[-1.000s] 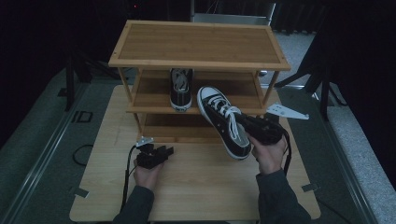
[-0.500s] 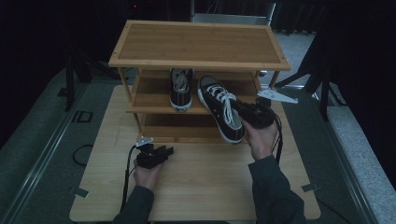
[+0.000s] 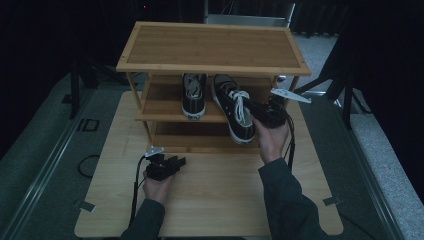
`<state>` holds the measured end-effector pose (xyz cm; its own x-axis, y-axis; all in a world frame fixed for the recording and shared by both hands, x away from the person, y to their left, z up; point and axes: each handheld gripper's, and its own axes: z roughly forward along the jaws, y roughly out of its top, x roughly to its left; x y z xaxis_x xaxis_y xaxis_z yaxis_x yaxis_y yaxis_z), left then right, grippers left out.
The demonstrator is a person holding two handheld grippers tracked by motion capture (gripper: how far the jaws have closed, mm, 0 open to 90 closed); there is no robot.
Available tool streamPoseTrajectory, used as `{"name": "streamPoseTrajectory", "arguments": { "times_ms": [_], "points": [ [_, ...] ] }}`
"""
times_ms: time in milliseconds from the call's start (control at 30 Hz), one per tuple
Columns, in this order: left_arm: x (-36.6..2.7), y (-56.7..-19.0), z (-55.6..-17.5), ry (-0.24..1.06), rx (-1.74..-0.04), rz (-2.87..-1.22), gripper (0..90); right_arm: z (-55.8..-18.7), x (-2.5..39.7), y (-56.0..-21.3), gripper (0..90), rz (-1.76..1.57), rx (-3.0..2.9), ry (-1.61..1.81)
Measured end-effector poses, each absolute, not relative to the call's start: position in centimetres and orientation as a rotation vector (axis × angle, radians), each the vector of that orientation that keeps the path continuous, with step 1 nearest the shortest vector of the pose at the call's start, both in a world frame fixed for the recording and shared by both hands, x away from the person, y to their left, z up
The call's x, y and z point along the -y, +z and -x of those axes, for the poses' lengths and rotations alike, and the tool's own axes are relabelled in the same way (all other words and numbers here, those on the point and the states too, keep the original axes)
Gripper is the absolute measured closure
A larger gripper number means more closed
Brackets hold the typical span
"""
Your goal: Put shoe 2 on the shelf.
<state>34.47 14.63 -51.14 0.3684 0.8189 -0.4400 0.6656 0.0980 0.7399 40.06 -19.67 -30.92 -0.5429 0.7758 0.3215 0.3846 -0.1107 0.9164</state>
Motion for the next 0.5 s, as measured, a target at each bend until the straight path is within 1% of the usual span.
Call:
{"name": "streamPoseTrajectory", "arguments": {
  "times_ms": [500],
  "points": [
    [-14.7,-51.1,-34.5,0.187,-1.356,-1.616,56.3,-42.5,18.8,-30.6,87.4,-1.336,-1.768,1.673]
  ]
}}
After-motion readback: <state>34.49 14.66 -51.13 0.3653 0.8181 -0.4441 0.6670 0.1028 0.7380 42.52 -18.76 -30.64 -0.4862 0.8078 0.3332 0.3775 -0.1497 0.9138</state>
